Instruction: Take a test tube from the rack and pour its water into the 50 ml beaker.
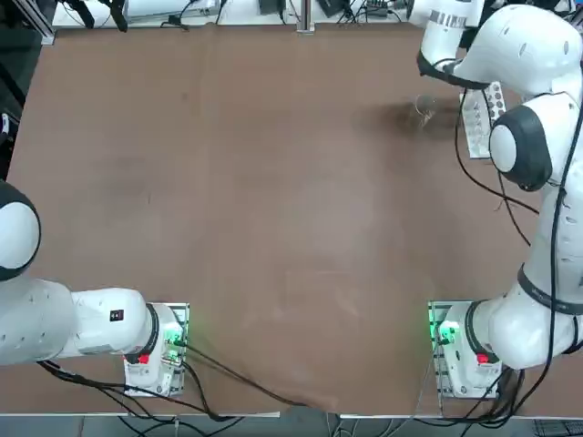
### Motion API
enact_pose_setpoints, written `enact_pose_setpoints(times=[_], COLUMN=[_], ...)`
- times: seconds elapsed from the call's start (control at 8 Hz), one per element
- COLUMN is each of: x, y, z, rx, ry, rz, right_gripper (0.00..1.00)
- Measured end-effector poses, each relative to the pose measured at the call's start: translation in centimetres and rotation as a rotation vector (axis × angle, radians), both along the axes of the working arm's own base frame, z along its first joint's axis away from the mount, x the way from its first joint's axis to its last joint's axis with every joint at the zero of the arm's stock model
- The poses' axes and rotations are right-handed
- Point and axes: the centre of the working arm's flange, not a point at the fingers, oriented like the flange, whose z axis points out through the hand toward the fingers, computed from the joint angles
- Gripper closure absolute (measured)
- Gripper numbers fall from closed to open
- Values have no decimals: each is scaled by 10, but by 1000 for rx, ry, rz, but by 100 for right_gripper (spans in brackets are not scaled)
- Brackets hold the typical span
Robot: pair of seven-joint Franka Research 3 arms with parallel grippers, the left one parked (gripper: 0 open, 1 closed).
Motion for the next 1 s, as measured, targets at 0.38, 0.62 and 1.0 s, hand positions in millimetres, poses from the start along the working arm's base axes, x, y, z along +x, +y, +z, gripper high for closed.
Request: enact_pose_setpoints(times=[0.38, 0.62, 1.0], x=[-5, -11, -16], y=[74, 104, 127], z=[38, 46, 40], rx=[243, 434, 720], ry=[77, 142, 226], rz=[10, 8, -6], right_gripper=[76, 76, 76])
